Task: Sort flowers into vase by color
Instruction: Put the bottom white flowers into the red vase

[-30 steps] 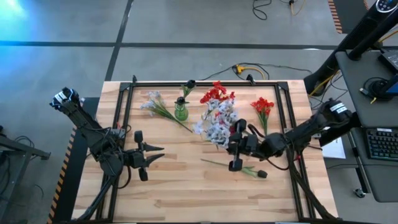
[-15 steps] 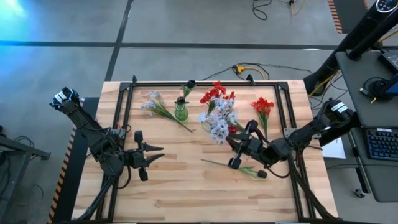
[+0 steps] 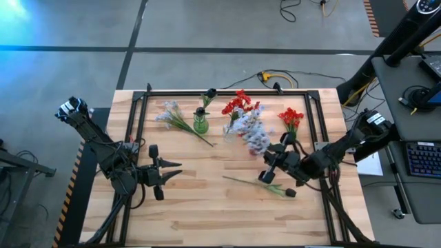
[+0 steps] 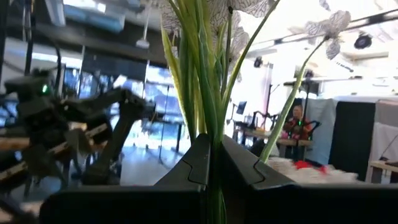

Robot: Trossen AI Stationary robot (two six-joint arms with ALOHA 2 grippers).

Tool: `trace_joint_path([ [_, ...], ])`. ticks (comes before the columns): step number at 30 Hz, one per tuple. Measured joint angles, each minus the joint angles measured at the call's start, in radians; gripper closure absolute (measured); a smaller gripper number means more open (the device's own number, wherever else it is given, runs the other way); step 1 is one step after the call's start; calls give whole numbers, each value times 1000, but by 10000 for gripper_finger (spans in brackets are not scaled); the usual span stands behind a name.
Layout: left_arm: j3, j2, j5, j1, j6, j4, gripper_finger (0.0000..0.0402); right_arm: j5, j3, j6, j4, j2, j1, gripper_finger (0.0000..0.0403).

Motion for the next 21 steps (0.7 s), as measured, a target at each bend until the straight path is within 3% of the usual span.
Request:
trace_joint_path([
  [2, 0, 0, 0, 0, 0, 0, 324, -9, -40, -23, 83, 0, 0, 390],
  [8, 0, 0, 0, 1, 0, 0, 324, -16, -88, 9, 85, -32, -34, 390],
  [16, 0, 0, -1, 1, 2, 1, 324, -8, -100, -128, 83, -78, -39, 390],
  [21, 0, 0, -2, 2, 2, 1, 324, 46, -111, -37, 74, -97, -91, 390],
])
